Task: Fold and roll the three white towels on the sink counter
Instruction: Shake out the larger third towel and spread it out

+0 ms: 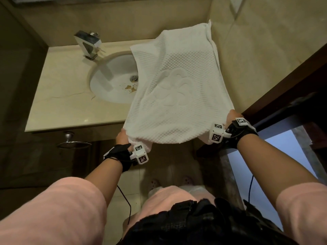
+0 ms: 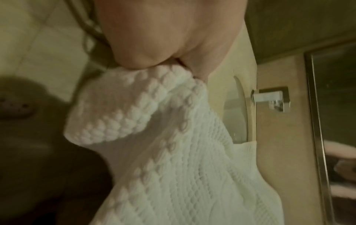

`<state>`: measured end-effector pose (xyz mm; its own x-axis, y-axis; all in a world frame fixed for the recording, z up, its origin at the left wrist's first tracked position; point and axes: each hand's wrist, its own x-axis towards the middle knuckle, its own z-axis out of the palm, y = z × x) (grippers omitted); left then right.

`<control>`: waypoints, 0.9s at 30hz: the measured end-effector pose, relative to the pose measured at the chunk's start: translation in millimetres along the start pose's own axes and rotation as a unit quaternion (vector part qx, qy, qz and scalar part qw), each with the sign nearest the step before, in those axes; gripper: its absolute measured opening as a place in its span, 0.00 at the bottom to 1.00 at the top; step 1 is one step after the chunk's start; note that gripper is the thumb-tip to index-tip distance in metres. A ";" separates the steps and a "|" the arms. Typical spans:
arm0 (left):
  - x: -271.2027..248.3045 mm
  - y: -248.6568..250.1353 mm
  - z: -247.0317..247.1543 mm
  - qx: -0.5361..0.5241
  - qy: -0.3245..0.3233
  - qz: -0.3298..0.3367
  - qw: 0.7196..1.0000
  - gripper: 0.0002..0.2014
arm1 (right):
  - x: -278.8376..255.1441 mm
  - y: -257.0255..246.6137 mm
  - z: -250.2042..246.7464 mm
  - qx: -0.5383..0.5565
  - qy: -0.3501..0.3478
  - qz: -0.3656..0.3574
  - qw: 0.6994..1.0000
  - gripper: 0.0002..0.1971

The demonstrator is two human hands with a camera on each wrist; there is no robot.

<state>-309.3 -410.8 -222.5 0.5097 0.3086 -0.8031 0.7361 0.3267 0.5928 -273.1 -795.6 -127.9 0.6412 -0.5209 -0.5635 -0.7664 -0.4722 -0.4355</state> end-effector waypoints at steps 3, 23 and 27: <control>0.8 -9.3 -1.8 -0.007 -0.089 -0.072 0.993 0.34 | 4.3 6.0 -0.6 -0.100 0.009 -0.021 0.995 0.19; -24.0 -7.2 -3.7 0.213 -0.098 -0.017 0.972 0.30 | 30.5 42.6 8.4 0.103 -0.193 0.097 0.971 0.39; -12.1 -3.9 -11.4 0.305 -0.088 0.011 0.948 0.36 | 24.9 47.7 6.4 0.118 -0.105 0.070 0.985 0.21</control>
<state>-323.4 -405.6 -214.4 0.5555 0.1386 -0.8199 0.8174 -0.2719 0.5079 -293.9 -826.6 -167.2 0.5249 -0.3984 -0.7522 -0.8506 -0.2145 -0.4801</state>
